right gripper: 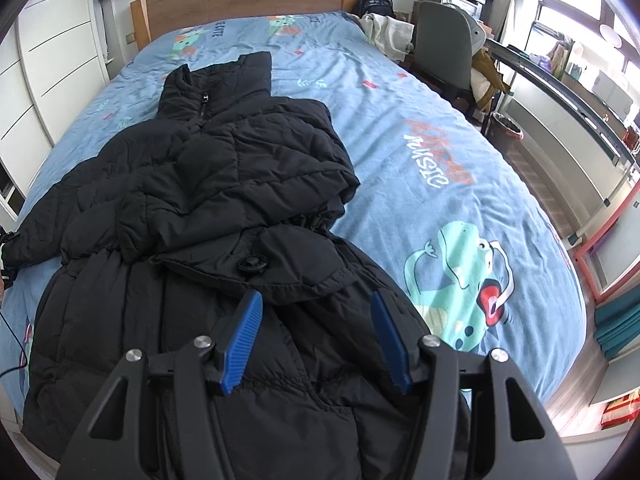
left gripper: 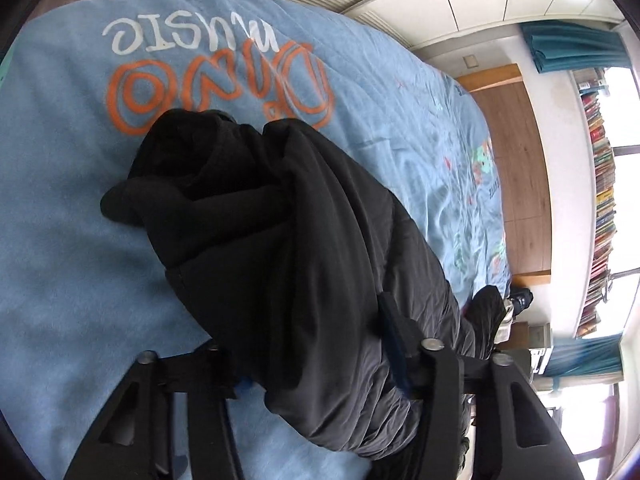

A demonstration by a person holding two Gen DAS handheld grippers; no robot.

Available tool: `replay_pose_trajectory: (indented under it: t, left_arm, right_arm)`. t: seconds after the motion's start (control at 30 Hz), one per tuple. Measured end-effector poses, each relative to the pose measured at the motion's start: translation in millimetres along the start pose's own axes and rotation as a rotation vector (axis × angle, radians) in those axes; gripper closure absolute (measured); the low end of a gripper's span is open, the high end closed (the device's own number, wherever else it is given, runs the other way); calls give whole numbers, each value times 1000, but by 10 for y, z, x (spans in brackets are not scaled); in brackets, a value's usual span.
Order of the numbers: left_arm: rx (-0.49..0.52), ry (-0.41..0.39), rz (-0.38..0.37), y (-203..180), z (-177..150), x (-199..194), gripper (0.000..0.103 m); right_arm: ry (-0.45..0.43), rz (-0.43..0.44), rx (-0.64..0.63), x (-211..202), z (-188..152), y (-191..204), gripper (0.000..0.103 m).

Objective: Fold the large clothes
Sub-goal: 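Lift the sleeve with the left gripper and fold it over the coat body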

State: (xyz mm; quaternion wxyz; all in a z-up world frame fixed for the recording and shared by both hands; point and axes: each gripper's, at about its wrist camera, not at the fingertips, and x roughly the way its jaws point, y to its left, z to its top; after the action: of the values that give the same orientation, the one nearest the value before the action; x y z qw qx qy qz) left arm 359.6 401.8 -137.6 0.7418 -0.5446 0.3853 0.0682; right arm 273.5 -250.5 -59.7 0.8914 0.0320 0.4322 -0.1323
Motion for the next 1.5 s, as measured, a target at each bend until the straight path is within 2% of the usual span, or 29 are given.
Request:
replay_pose_trajectory:
  t: [0.13,0.23,0.33,0.47,0.7,1.0,1.23,1.5]
  left_arm:
    - [-19,-5,-28,7,27,-23,79]
    - [44,-14,-14,-115,19,-70,87]
    - [90,-30,-20,-252,-10,-145,90]
    - [169,-54,-11,-486,-56,-229,92]
    - [275,-90,-43,-953,-182,-477,92]
    - [427,-124,-63,-1571,-491,-703,92]
    - [549,-120,-75,-2006,-902,-726,93]
    - [736,-90,-79,-2488,-1637,-612,93]
  right_arm:
    - [11,9,8,21,-44,-32,48]
    - [7,18,10,-8,-64,-45,48]
    - [-4,25,11,-62,-72,-65,48]
    - [-24,38,21,-158,-83,-106,48]
    - [-61,59,56,-310,-109,-263,48]
    - [-109,77,119,-508,-169,-567,48]
    - [-138,97,134,-643,-266,-706,48]
    - [-169,112,144,-751,-378,-854,48]
